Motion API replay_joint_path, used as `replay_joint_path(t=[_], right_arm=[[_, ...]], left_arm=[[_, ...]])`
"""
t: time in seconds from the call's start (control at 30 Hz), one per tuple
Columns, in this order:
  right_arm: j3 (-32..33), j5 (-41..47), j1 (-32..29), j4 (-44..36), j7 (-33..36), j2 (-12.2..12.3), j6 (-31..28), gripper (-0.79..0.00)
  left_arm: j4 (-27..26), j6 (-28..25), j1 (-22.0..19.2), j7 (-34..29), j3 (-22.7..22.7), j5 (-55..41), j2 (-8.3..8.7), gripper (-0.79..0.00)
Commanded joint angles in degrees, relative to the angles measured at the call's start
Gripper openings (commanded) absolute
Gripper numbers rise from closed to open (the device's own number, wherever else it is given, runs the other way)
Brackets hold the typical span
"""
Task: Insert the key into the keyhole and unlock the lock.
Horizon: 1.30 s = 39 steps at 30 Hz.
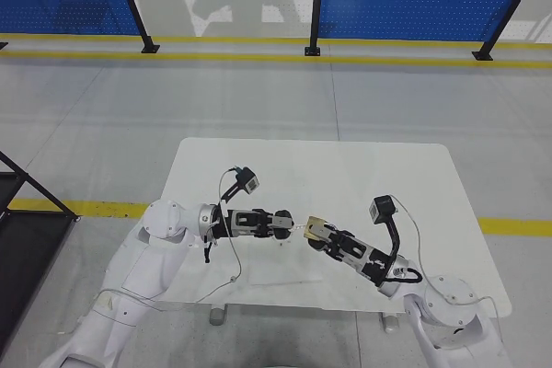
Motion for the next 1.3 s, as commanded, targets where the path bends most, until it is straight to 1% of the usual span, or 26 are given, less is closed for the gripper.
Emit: replay_joint_path(t=[0.0,0.2,0.27,0.57,0.73,0.8,0.9,1.27], right_arm=[[-0.1,0.1,-0.1,-0.1,0.0,0.1,-0.1,-0.785],[-0.2,0.4,-0.1,-0.1,0.2,0.3,-0.5,-0.785],[-0.1,0.9,0.2,0.2,1.4,0.5,-0.9,-0.785],[1.2,4.8,4.3,4.4,10.9,1.2,-2.7,-0.785],[0.7,7.0,7.1,7.2,15.9,1.5,-3.6,-0.785],[0.3,9.0,8.0,8.5,17.3,1.5,-3.8,-0.785],[-0.4,9.5,9.4,9.7,19.6,1.7,-4.3,-0.785],[-1.7,9.7,11.6,10.9,21.1,2.2,-5.5,-0.785]], left_arm=[[0.0,0.1,0.0,-0.1,0.1,-0.1,0.05,-0.785],[-0.2,0.6,0.0,-0.8,0.1,-0.4,0.26,-0.785],[-0.4,1.3,-0.1,-2.1,0.0,-0.7,0.40,-0.785],[-0.3,4.0,-1.1,-9.0,-1.8,-2.1,1.33,-0.785],[-0.4,5.1,-1.0,-10.6,-3.1,-3.3,1.81,-0.785],[-0.6,5.4,-0.8,-11.4,-3.2,-3.4,1.97,-0.785],[-0.8,5.9,-0.5,-12.3,-3.2,-3.6,2.17,-0.785],[-1.3,5.9,0.2,-12.1,-2.4,-4.5,2.50,-0.785]])
